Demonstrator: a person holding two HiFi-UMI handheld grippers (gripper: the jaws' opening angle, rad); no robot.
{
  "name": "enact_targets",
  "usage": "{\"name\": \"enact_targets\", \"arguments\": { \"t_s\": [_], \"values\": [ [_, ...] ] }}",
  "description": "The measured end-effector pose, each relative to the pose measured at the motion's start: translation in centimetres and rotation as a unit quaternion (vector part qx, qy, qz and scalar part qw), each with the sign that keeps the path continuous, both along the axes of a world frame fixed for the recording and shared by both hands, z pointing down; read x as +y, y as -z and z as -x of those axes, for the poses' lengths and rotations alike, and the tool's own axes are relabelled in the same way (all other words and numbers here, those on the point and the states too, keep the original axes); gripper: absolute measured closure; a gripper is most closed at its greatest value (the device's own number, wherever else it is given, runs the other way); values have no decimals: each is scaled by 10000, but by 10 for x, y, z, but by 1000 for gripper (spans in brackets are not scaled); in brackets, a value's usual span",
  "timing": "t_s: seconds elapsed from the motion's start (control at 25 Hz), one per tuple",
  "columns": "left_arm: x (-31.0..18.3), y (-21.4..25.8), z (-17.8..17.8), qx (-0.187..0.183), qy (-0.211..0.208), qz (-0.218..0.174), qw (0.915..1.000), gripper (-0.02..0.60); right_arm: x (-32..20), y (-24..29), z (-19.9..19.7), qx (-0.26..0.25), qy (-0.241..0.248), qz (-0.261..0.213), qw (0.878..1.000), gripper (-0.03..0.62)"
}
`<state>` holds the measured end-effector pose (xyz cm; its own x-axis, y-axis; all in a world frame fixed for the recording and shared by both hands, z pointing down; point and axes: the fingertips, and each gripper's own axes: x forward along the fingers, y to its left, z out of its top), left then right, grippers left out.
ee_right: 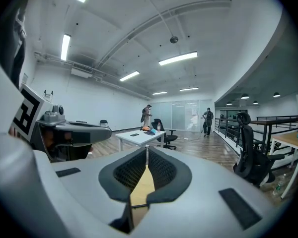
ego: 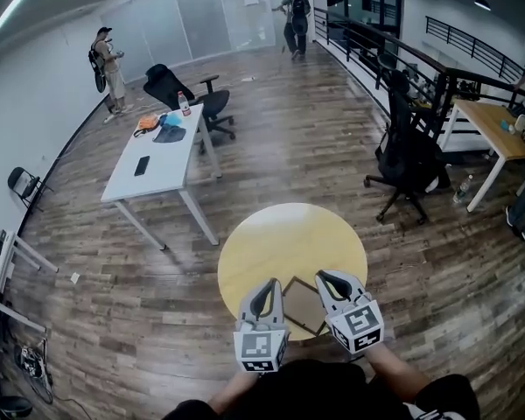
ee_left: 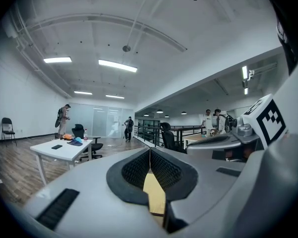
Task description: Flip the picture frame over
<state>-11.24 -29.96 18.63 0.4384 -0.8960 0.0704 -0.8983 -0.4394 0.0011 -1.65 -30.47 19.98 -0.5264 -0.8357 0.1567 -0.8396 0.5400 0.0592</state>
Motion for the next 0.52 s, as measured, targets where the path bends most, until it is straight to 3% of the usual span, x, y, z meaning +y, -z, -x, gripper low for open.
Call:
{"name": "enact_targets", "arguments": {
  "t_s": [0.2,0.52],
  "values": [
    [-15,-2,-6,6,-48,40,10000,557,-14,0,-5,22,-1,3,10000,565],
    [3,-3,-4,49,-109,-21,9999,558,5,-2,-6,184,-97,-46,9998,565]
  ]
}}
